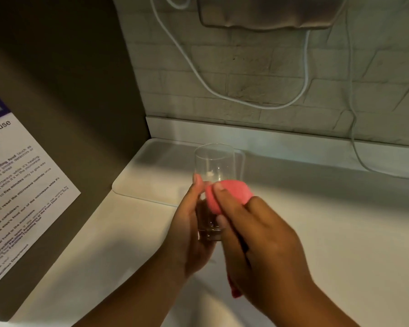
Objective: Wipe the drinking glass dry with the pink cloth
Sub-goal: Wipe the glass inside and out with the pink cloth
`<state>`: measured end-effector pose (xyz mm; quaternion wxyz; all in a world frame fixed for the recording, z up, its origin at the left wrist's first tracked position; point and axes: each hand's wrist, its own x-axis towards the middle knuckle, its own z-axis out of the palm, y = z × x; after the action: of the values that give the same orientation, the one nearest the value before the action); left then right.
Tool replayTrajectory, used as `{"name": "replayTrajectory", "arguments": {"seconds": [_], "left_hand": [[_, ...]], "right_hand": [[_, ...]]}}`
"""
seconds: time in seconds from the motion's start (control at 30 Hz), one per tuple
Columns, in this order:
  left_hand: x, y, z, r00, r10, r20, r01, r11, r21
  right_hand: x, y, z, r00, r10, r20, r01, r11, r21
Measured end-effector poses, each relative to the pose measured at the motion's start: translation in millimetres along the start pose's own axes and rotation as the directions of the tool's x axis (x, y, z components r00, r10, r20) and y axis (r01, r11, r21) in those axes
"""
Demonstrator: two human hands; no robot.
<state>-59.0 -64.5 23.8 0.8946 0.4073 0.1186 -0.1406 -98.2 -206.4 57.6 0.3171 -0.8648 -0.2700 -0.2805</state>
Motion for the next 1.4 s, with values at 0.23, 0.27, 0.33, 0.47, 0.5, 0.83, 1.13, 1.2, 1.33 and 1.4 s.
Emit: {"name": "replayTrajectory", "arguments": {"seconds": [0.23,0.27,0.33,0.47,0.5,0.83,1.13,1.2,1.33,1.4], "left_hand": [[-2.5,-8.4,1.7,1.000,0.010,-0.014,-0.010,1.000,0.001],[-3.4,-6.8,4.2,0.999,0.030,-0.016,-0.030,0.999,0.019],[-4.9,-1.1,9.8,0.995,0.079,-0.054,-0.075,0.995,0.063],[-8.5,-3.8,18.8,0.988,0.144,-0.064,-0.137,0.985,0.104],[-9.2,-7.6,20.2,0.989,0.135,-0.056,-0.129,0.987,0.101],[2.4,14.2,17.2,0.983,0.127,-0.130,-0.111,0.986,0.121],[0.4,-0.8,20.2,0.977,0.159,-0.141,-0.133,0.975,0.179],[-2.4,-4.0,22.9,0.981,0.159,-0.111,-0.144,0.980,0.138],[-2.7,0.4,23.6,0.986,0.145,-0.081,-0.139,0.987,0.076],[0.0,6.9,23.9,0.979,0.169,-0.112,-0.165,0.985,0.046]], "right_hand": [[22.0,-12.0,5.6,0.992,0.084,0.098,-0.067,0.984,-0.165],[26.2,-11.4,6.3,0.992,0.090,0.092,-0.074,0.984,-0.162],[34.4,-10.2,9.0,0.992,0.101,0.071,-0.092,0.988,-0.122],[56.2,11.7,14.2,0.981,0.178,-0.075,-0.178,0.984,0.007],[62.4,21.1,14.8,0.970,0.218,-0.111,-0.214,0.976,0.044],[17.9,18.8,27.8,0.975,0.219,-0.031,-0.210,0.960,0.184],[54.6,15.5,16.9,0.986,0.169,-0.003,-0.169,0.984,0.058],[67.4,29.6,16.6,0.966,0.252,-0.066,-0.240,0.959,0.151],[69.5,43.0,19.6,0.941,0.327,-0.087,-0.296,0.919,0.260],[56.6,39.5,22.2,0.941,0.333,-0.067,-0.297,0.903,0.312]]}}
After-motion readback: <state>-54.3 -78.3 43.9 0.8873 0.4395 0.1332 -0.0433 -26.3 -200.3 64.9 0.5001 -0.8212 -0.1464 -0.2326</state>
